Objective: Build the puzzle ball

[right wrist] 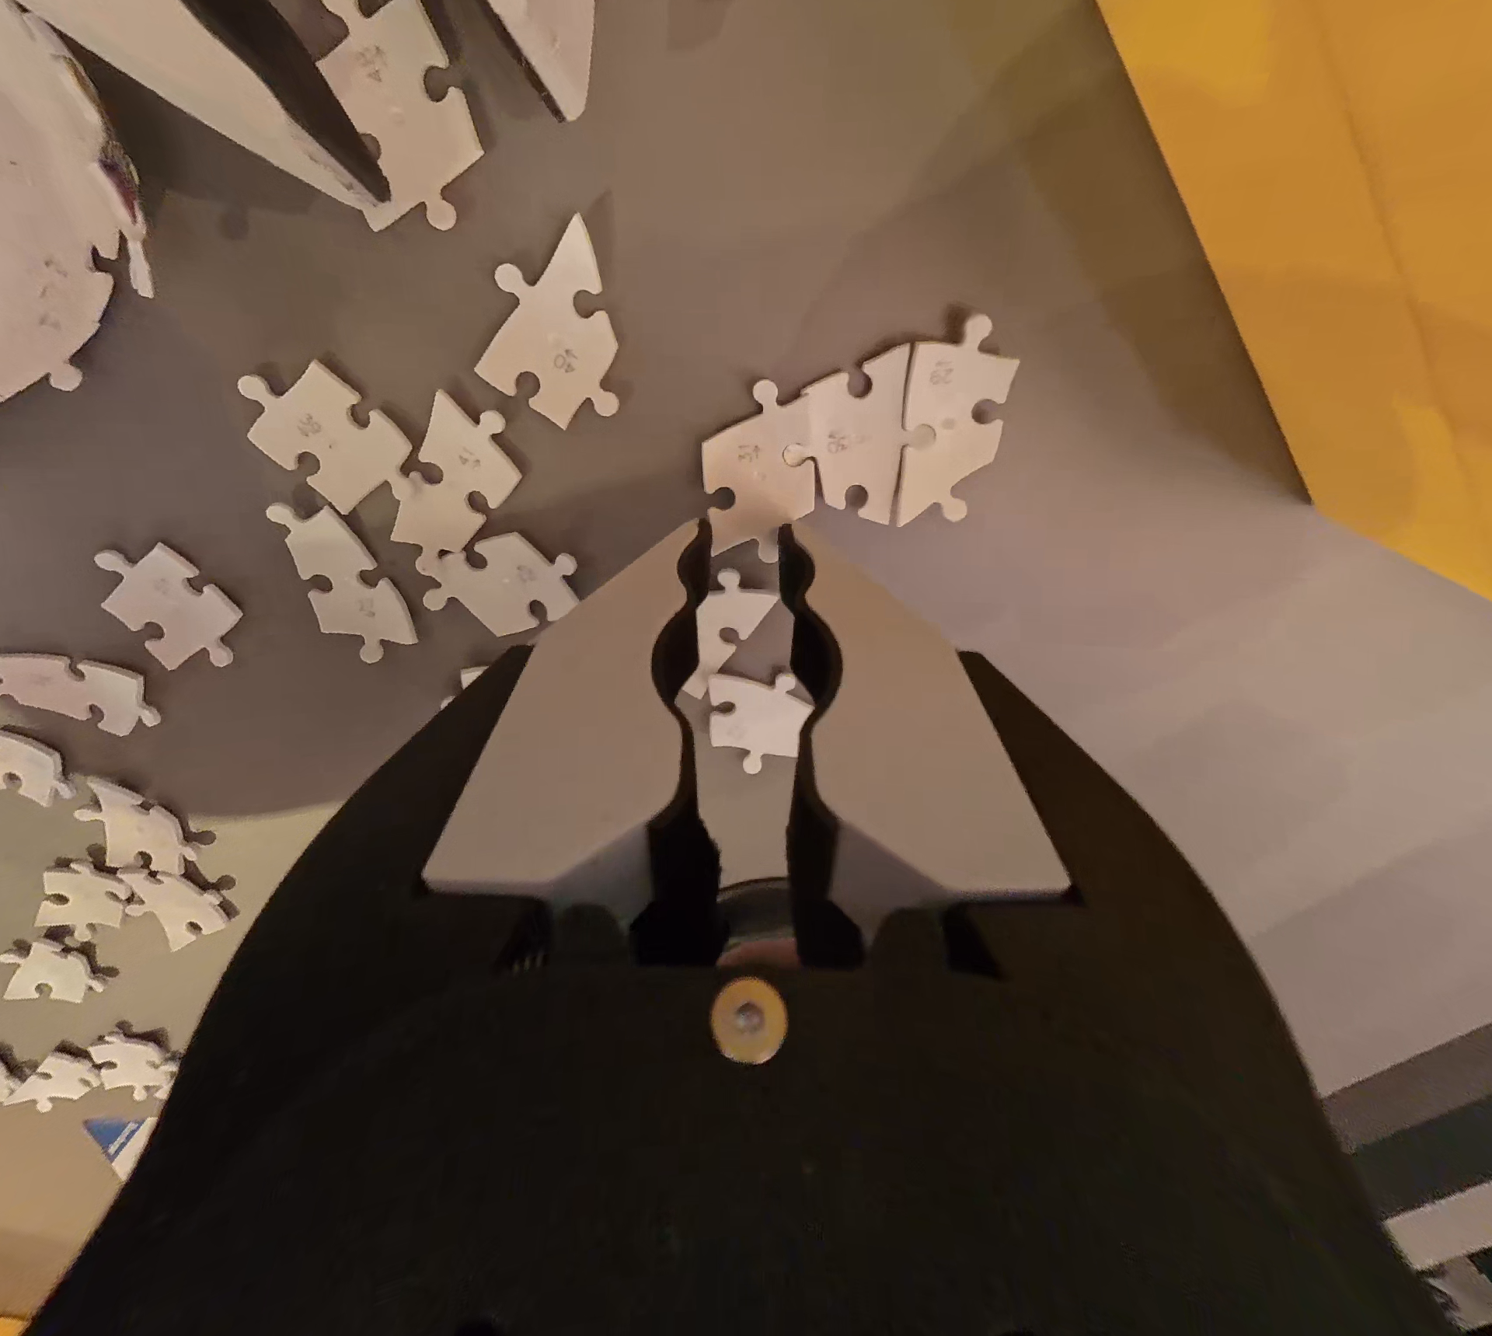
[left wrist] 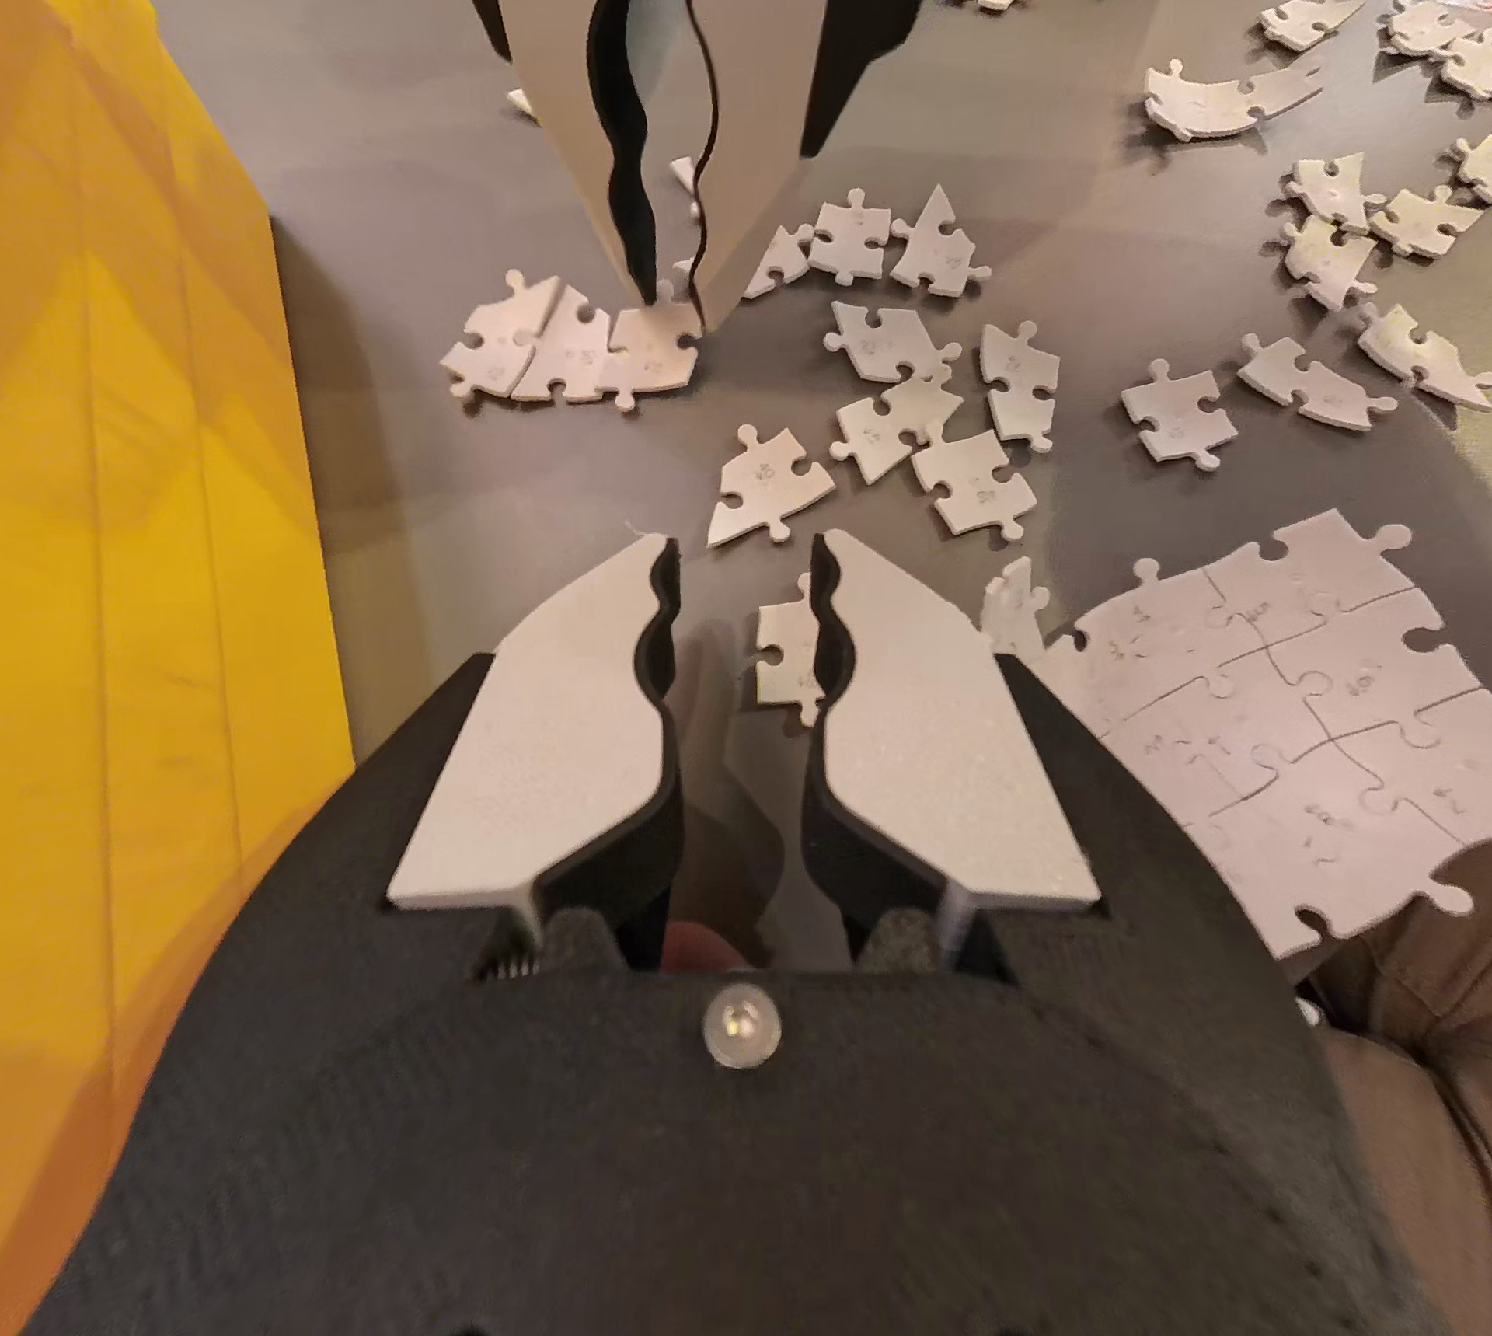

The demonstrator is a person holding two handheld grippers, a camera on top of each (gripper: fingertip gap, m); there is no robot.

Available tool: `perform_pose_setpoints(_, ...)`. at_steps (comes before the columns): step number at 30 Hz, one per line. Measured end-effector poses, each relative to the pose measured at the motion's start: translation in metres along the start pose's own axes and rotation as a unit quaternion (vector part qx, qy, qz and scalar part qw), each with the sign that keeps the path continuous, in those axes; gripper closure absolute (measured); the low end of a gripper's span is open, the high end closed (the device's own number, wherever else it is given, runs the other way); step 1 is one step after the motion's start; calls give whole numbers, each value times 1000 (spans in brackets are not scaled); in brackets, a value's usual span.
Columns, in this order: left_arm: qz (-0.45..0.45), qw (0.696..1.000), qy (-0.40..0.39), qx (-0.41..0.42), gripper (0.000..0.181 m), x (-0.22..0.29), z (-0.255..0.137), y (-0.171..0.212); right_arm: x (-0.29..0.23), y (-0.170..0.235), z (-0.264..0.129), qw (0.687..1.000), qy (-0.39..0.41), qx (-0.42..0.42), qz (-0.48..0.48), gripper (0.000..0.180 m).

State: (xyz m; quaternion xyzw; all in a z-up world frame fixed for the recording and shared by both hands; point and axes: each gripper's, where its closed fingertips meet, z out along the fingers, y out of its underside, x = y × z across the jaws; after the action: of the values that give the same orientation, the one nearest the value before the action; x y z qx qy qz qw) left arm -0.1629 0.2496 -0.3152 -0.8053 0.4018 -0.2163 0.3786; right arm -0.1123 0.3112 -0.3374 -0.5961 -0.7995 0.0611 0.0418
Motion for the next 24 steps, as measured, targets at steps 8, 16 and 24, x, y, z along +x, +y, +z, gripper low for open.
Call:
perform_pose_setpoints(8,-1,1000,1,-1,150,0,1,1,2,0,2,1000,0,0,0,161)
perform_pose_setpoints(16,0,1000,1,-1,150,0,0,1,3,-15,-10,998,31,56,11,174)
perform_pose_setpoints(24,2,1000,0,1,150,1,-1,0,16,-14,3,993,79,76,48,180)
